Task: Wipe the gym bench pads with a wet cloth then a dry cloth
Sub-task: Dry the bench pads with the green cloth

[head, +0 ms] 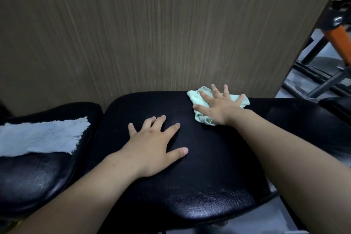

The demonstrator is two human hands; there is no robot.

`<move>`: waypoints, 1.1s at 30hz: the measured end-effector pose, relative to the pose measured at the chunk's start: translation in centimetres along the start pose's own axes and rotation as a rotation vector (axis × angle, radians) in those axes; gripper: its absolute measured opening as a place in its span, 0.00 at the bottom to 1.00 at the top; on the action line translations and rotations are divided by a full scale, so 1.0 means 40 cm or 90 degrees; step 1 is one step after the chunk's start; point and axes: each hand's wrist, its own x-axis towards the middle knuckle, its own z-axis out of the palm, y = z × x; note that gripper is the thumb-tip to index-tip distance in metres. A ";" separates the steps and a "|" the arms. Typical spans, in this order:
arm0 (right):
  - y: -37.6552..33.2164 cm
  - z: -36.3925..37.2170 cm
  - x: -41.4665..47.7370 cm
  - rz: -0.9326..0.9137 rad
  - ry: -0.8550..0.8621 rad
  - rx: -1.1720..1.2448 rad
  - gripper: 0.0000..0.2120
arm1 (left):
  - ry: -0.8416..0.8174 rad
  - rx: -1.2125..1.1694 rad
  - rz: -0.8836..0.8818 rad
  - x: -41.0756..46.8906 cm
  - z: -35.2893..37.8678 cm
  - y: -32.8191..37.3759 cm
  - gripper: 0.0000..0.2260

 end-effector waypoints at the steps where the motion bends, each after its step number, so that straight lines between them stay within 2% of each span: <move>1: -0.001 0.001 0.002 0.002 -0.004 -0.001 0.36 | 0.001 0.002 0.000 0.000 0.000 -0.001 0.36; 8: 0.004 0.005 -0.076 -0.056 -0.020 -0.018 0.36 | 0.012 0.006 -0.004 -0.003 -0.003 -0.001 0.35; 17: -0.026 0.031 -0.412 -0.186 -0.074 -0.053 0.37 | 0.039 -0.054 0.005 -0.031 -0.002 -0.029 0.36; 21: -0.082 0.042 -0.502 -0.189 -0.090 -0.056 0.37 | 0.050 -0.040 -0.016 -0.059 -0.012 -0.070 0.37; 27: -0.123 0.052 -0.463 -0.140 -0.073 -0.056 0.37 | 0.025 -0.030 -0.070 -0.097 -0.021 -0.132 0.38; 33: -0.150 0.049 -0.282 -0.067 -0.031 -0.029 0.39 | 0.015 -0.013 -0.079 -0.102 -0.013 -0.133 0.40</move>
